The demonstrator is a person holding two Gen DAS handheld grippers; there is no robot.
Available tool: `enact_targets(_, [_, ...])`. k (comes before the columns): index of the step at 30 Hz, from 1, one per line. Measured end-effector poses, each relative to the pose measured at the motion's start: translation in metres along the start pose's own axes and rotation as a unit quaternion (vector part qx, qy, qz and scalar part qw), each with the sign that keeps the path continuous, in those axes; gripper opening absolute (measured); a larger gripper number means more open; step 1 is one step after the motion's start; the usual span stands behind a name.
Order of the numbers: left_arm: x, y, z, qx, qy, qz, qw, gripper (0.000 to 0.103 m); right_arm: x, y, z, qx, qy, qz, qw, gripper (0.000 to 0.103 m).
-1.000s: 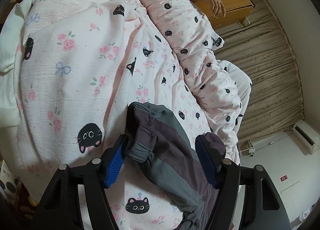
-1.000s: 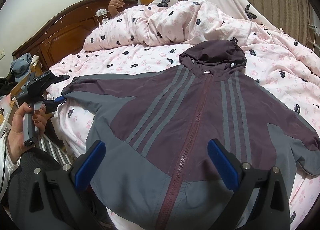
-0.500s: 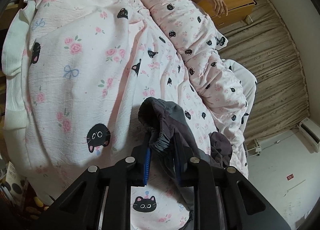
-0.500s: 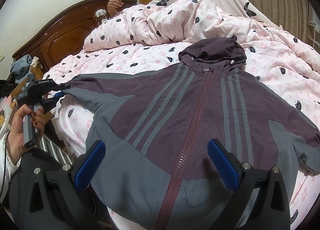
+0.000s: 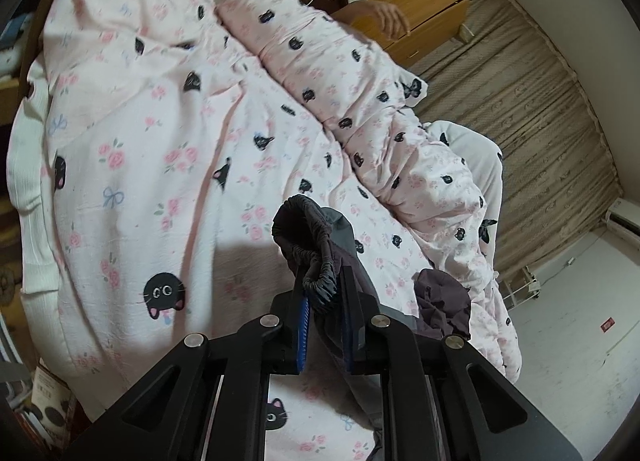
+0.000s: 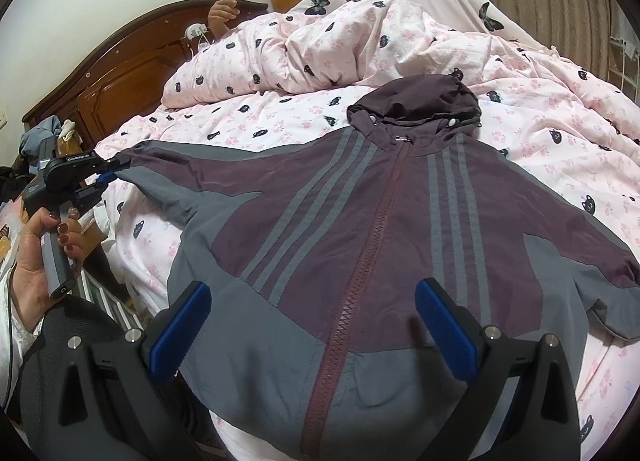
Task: Fold clothes
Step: 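Grasp the sleeve cuff with the left gripper and lift it, then carry the sleeve across the jacket body with the left gripper and release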
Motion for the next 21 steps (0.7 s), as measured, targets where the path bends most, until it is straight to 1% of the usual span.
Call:
enact_targets(3, [0.002, -0.009, 0.001, -0.010, -0.002, -0.002, 0.9999, 0.010, 0.004, -0.005, -0.001, -0.005, -0.003, 0.001, 1.000, 0.103])
enact_targets(8, [0.004, -0.027, 0.001, -0.047, -0.004, -0.013, 0.9988, 0.010, 0.009, -0.013, -0.001, -0.010, -0.006, 0.004, 1.000, 0.103])
enact_targets(13, [0.006, -0.040, 0.000, -0.067, -0.002, -0.020, 0.9976, 0.010, 0.010, -0.021, -0.002, -0.018, -0.007, 0.002, 1.000, 0.103])
enact_targets(18, [0.010, -0.059, -0.001, -0.087, -0.004, -0.016, 0.9960, 0.010, 0.010, -0.024, -0.003, -0.019, -0.009, 0.002, 1.000, 0.103])
enact_targets(21, [0.011, -0.078, -0.001, -0.111, -0.003, -0.011, 0.9937, 0.010, 0.008, -0.027, -0.003, -0.022, -0.007, 0.003, 1.000, 0.103])
Point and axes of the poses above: each gripper's, at about its wrist camera, not at the fingertips, and x roughly against the way its jaws point, y to its left, z to its underside, the point moved 1 cm from there along -x, roughly the way its jaws point, and after that the axes turned 4 degrees about -x, right-handed, at the moved point
